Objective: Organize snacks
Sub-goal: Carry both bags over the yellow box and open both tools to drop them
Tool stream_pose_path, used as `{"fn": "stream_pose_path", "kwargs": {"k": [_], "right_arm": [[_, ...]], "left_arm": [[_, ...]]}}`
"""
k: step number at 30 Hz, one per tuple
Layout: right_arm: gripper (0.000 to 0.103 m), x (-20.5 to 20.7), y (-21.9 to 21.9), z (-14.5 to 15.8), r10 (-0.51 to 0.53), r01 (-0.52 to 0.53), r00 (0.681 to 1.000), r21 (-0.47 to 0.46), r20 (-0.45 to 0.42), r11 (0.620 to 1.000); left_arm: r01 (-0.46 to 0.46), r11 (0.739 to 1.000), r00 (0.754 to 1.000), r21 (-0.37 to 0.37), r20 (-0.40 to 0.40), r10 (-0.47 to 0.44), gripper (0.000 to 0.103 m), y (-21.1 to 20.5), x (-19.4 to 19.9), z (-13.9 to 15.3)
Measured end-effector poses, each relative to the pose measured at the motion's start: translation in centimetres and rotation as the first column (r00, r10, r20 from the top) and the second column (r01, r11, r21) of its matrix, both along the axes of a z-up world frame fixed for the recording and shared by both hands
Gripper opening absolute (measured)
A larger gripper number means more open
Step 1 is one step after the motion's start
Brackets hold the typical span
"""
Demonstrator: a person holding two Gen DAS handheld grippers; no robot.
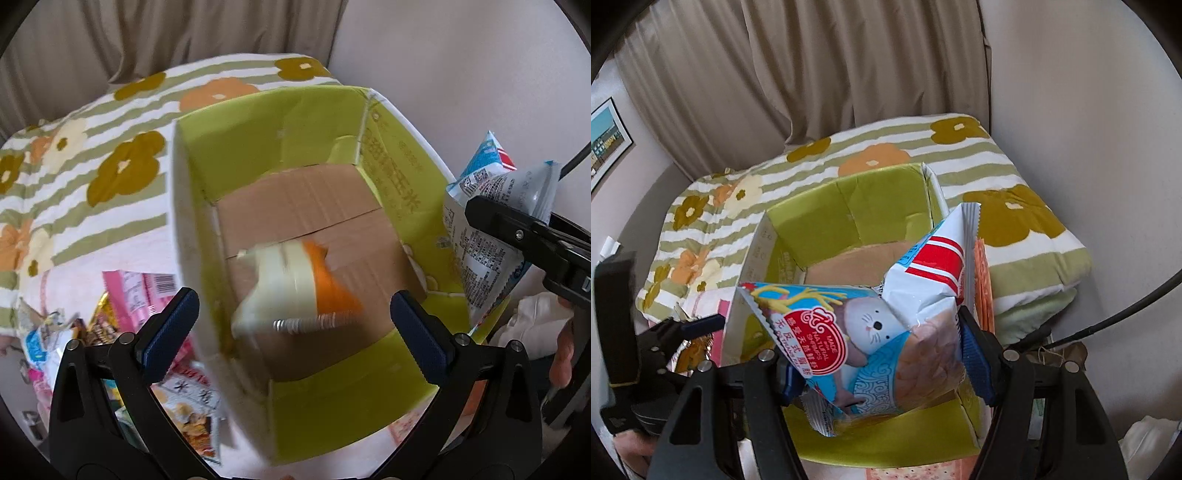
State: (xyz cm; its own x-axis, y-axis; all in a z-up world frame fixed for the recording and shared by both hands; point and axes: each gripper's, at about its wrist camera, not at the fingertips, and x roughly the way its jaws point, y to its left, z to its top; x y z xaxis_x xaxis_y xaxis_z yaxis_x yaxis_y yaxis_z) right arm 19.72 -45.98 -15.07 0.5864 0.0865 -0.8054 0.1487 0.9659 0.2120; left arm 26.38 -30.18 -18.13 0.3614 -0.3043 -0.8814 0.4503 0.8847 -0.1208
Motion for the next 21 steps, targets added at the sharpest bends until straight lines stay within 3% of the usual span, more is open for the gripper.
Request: {"fn": "stream_pose_path", "kwargs": {"k": [14,16,18,21], "right_arm": [[0.070,1.4,3.4,-1.5,0.191,-0.201,0.979,-0.190,-0.071,0.961],[0.092,1.5,3.6,-1.8,0.200,-0.213,0.976,-0.196,-0.083,0.957],[0.102,1.6,3.5,-2.0,0.196,-0.207,0.978,-0.195,-0.073,0.959],[0.102,1.2,3.2,-2.1,0.200,-0.208,0.978,-0.186,-0.061,0.960]], "left_arm": [[-0.105,0.994,0.994,-0.020,0.037,0.105,0.103,5.0,-0.5,1.9],[-0.115,0.993,0.993,-0.030,0.039,0.116,0.102,5.4,-0.7,2.0],[-0.121,0.992,0.992,-0.029,0.043,0.123,0.103,5.6,-1.0,2.1],[-0.132,0.991,0.990,-0.026,0.048,0.133,0.102,5.9,-1.4,2.3]]}}
